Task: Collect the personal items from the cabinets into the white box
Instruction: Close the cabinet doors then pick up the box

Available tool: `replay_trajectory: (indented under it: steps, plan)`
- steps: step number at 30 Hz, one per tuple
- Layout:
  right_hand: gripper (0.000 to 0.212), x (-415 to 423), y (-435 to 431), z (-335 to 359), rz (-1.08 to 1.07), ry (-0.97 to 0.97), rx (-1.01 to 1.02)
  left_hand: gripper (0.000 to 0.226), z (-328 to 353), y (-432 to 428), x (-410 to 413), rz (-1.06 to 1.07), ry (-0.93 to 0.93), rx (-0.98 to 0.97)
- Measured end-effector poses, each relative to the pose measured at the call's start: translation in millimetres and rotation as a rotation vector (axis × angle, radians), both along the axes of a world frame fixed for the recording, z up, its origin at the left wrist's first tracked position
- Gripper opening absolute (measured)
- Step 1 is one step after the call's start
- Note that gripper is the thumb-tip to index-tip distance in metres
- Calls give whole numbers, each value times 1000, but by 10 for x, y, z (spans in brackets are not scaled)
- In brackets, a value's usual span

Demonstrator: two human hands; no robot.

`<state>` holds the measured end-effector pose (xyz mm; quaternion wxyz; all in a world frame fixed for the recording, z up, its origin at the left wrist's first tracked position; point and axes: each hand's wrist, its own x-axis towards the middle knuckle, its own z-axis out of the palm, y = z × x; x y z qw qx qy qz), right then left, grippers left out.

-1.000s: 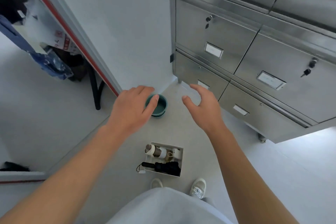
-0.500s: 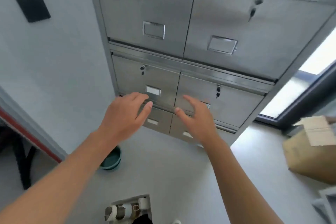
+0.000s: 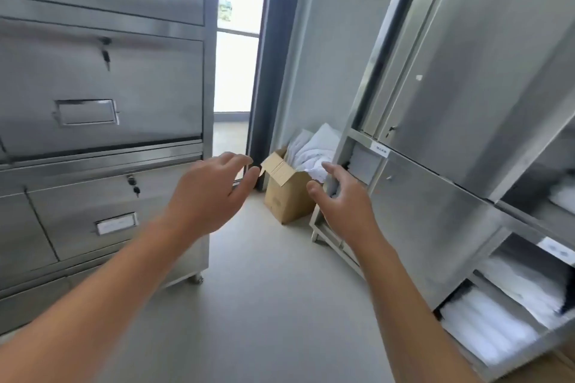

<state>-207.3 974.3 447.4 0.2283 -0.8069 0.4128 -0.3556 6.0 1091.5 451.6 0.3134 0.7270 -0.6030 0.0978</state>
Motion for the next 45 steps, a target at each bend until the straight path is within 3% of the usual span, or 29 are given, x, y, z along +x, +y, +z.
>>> replay_trajectory:
  steps: [4,12,20,26,34,39,45]
  plan:
    - [54,-747,-131,247,-148,-47,-35,51,261,-456,-566,-177,-4,-78]
    - [57,-1513,-435,437,-249,-92,-101,60,484,-960,-1204,-298,-34,-136]
    - [56,-2392,-569,361,-426,-133,-95,56,443,-1486,-1988,-485,-32,-80]
    - [57,-3312,-403,328,-723,-157,-90,47,385,-2054,-2853,-750,-89,-59]
    - [60,-4188,312,214,-1234,-169,-107,57,367,-2477,-4308,-1256,-86,-57]
    - [59,-4316,1024,197,-1594,-220,-138,51,396,-2314,-5074,-1602,-27,-54]
    - [52,-4172,2252,231,-1965,-190,-144,49,323,-1400,-5782,-2021,21,-21]
